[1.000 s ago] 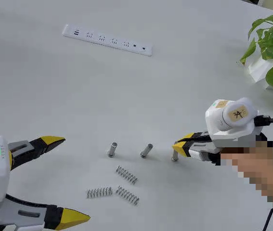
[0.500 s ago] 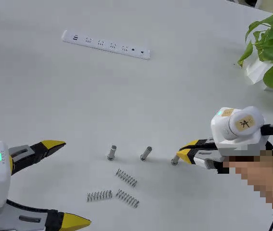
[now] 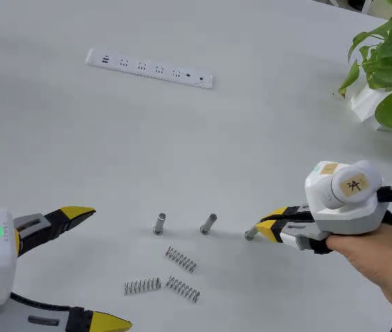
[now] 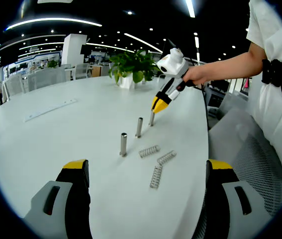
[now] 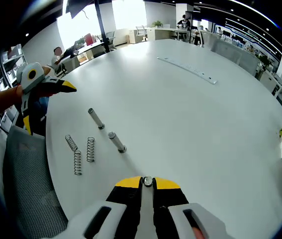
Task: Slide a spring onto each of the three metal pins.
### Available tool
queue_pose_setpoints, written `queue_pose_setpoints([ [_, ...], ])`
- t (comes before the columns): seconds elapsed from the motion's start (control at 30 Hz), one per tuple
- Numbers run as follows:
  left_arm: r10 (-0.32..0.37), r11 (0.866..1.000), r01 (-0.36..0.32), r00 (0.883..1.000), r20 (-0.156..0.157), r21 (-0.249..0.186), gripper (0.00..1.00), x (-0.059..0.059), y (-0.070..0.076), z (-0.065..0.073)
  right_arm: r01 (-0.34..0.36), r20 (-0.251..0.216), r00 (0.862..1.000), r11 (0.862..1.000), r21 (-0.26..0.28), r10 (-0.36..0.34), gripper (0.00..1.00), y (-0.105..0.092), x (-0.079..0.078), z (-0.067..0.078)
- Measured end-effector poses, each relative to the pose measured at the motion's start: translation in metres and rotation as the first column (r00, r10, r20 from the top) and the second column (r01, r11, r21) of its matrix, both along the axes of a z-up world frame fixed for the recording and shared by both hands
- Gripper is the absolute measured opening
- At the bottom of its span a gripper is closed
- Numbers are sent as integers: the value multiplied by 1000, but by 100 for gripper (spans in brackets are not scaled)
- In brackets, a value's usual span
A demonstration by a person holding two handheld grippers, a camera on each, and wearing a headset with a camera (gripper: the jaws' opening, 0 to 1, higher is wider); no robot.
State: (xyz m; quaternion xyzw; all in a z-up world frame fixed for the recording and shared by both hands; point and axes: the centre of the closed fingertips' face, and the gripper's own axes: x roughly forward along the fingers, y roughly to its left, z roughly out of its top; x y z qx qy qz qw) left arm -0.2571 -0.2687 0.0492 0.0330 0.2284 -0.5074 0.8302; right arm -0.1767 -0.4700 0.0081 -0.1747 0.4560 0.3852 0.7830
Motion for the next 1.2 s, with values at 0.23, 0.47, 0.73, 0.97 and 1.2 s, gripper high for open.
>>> queue_pose_setpoints([
  [0.23, -3, 1000, 3, 1000, 0, 1, 97, 0, -1, 0, 0, -1, 1000, 1000, -4, 0, 5, -2, -1, 0],
  [0.47, -2, 1000, 2, 1000, -1, 1, 97, 0, -1, 0, 2, 0, 1000, 1000, -8, -2, 5, -3, -1, 0],
  [0.73, -2, 1000, 2, 1000, 0, 2, 97, 0, -1, 0, 4, -7, 1000, 1000, -8, -4, 5, -3, -2, -2],
  [0.97, -1, 1000, 1, 1000, -1, 0, 96, -1, -2, 0, 8, -8, 1000, 1000, -5, -8, 5, -4, -3, -2],
  [1.2, -2, 1000, 2, 1000, -1, 1, 96, -1, -2, 0, 6, -4, 1000, 1000, -5, -6, 5, -4, -4, -2],
])
